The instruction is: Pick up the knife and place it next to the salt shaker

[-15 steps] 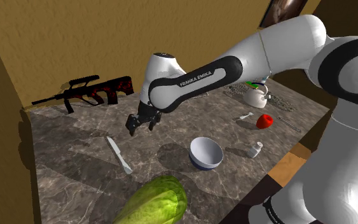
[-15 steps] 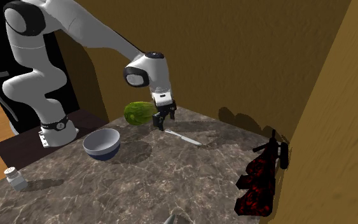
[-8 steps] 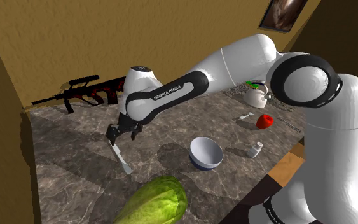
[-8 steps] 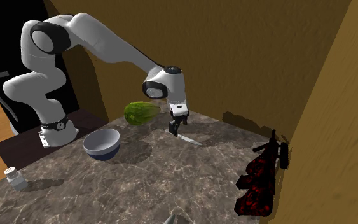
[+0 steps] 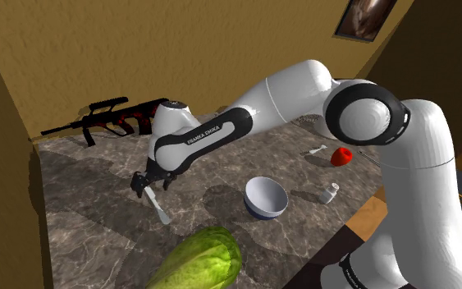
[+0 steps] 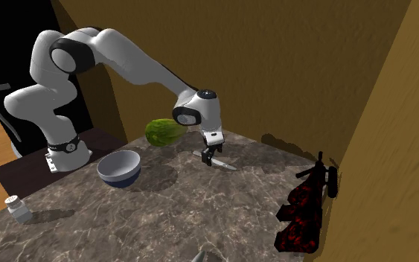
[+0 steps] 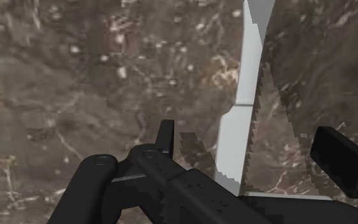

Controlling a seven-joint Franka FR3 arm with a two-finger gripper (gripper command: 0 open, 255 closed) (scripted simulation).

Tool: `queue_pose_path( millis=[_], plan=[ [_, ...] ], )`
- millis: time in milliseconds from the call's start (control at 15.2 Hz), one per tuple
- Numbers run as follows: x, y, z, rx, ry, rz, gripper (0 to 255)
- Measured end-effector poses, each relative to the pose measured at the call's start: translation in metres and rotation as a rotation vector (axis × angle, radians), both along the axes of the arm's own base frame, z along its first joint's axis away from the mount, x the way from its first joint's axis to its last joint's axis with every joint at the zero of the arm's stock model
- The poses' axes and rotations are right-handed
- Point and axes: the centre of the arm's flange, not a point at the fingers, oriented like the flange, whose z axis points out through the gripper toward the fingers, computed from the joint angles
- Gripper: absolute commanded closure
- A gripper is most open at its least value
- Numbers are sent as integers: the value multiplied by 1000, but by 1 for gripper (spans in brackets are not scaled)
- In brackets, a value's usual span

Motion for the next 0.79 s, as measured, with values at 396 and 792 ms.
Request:
queue_pose_path(
  millis=[396,792],
  plan=[
    [-1,-1,-6,0,0,0,0],
    [1,-3,-3,-1,-2,-3,255]
  ],
)
